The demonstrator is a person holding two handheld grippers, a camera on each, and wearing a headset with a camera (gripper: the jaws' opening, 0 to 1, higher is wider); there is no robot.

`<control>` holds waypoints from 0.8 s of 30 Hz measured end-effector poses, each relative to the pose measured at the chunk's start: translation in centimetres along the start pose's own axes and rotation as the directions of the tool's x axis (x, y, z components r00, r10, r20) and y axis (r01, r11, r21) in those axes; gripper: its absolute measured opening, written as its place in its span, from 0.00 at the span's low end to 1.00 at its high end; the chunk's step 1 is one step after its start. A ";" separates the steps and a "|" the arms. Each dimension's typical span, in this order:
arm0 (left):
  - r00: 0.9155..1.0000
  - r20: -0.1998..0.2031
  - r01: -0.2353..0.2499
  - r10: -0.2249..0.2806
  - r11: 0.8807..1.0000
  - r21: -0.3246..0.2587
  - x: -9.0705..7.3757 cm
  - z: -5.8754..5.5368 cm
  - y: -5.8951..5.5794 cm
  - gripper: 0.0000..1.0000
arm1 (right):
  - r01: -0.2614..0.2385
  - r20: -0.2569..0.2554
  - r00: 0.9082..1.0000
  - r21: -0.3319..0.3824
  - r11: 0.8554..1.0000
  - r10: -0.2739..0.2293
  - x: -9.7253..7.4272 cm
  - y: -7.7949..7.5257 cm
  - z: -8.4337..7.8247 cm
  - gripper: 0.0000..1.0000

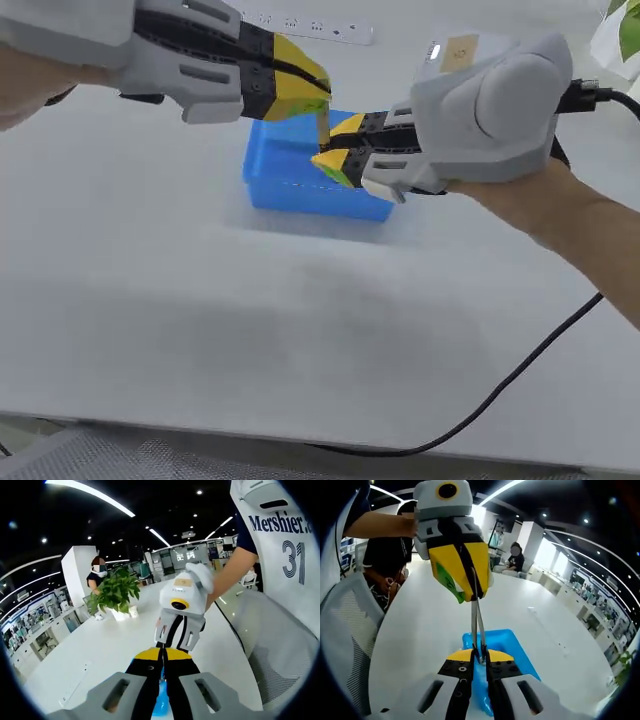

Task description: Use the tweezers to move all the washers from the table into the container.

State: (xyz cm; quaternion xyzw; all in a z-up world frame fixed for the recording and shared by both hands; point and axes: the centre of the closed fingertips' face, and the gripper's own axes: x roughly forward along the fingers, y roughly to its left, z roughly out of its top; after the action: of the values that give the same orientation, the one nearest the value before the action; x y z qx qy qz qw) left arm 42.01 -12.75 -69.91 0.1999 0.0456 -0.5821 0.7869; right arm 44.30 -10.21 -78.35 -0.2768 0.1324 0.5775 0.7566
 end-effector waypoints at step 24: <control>0.999 -0.033 -0.006 0.002 0.995 -0.101 2.8 -5.9 4.1 0.04 | 0.019 -0.080 0.997 0.176 0.984 -0.004 4.0 -3.1 -5.0 0.10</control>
State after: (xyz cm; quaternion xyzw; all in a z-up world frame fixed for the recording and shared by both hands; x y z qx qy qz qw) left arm 47.68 -12.13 -75.14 0.1692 0.0875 -0.5741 0.7963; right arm 49.06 -10.44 -83.72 -0.2322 0.2114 0.5476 0.7756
